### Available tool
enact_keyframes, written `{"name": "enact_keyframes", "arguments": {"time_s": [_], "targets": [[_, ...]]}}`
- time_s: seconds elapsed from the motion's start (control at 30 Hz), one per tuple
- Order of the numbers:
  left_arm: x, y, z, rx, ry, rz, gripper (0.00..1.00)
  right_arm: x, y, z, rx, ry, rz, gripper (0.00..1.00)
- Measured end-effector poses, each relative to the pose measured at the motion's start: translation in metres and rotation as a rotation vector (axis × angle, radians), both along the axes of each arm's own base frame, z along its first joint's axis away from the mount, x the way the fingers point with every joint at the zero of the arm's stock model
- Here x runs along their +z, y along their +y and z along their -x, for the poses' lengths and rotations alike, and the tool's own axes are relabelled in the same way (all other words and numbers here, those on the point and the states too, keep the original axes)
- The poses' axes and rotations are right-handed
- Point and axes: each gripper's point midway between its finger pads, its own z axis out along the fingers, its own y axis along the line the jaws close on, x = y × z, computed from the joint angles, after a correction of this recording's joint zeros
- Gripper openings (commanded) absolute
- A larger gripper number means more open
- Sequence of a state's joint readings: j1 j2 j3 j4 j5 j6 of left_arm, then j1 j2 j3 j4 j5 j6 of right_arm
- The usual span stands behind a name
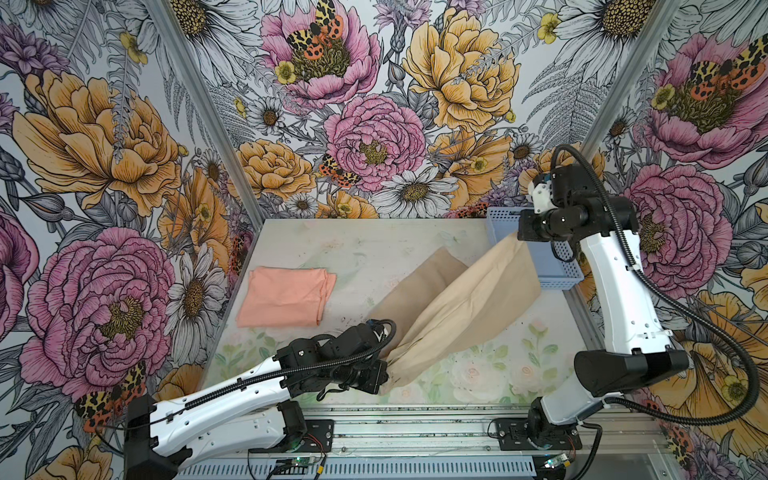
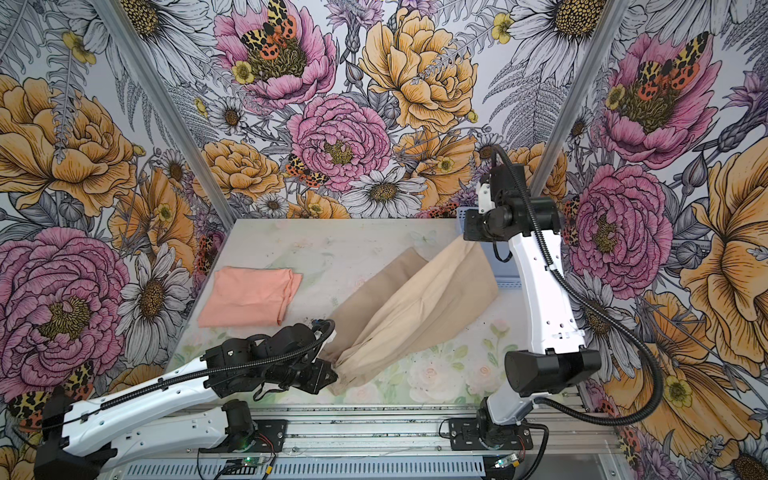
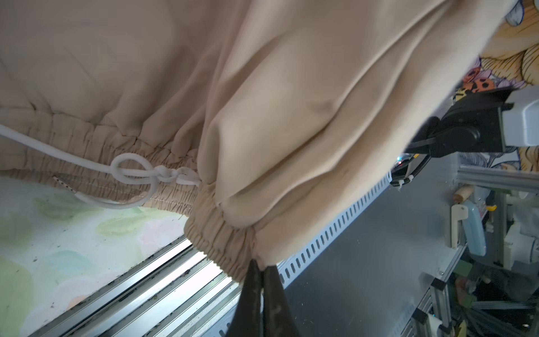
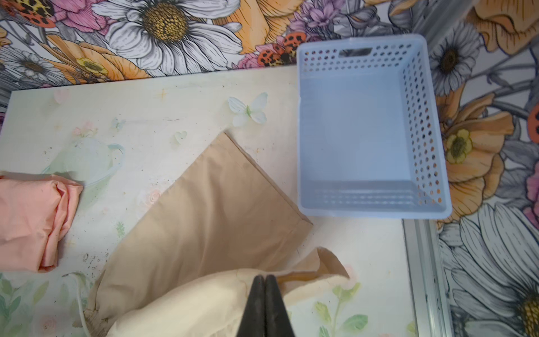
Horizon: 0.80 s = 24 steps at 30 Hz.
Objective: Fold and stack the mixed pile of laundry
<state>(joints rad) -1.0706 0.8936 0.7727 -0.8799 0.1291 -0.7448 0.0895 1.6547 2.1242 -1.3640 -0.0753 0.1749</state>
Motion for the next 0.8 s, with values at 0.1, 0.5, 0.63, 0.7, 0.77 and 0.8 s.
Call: {"name": "enact_keyframes", "arguments": {"time_s": [0.1, 0.5, 0.63, 0.7, 0.77, 0.8], "targets": [[-0.011, 0.015, -0.012, 0.115, 0.026, 0.011, 0.0, -0.009, 0.028, -0.041, 0.057, 0.007, 0.001, 0.0], [-0.057, 0.054, -0.05, 0.383, 0.146, -0.05, 0.0, -0.162, 0.077, -0.138, 0.112, 0.262, 0.033, 0.0], [-0.057, 0.061, -0.058, 0.414, 0.154, -0.042, 0.0, -0.167, 0.079, -0.143, 0.11, 0.257, 0.023, 0.0], [-0.06, 0.063, -0.062, 0.421, 0.159, -0.048, 0.0, -0.163, 0.081, -0.148, 0.109, 0.234, 0.016, 0.0], [-0.065, 0.064, -0.064, 0.426, 0.172, -0.064, 0.0, -0.16, 0.083, -0.151, 0.114, 0.216, 0.006, 0.0], [-0.068, 0.065, -0.065, 0.429, 0.179, -0.072, 0.0, -0.159, 0.085, -0.152, 0.116, 0.213, 0.0, 0.0]]}}
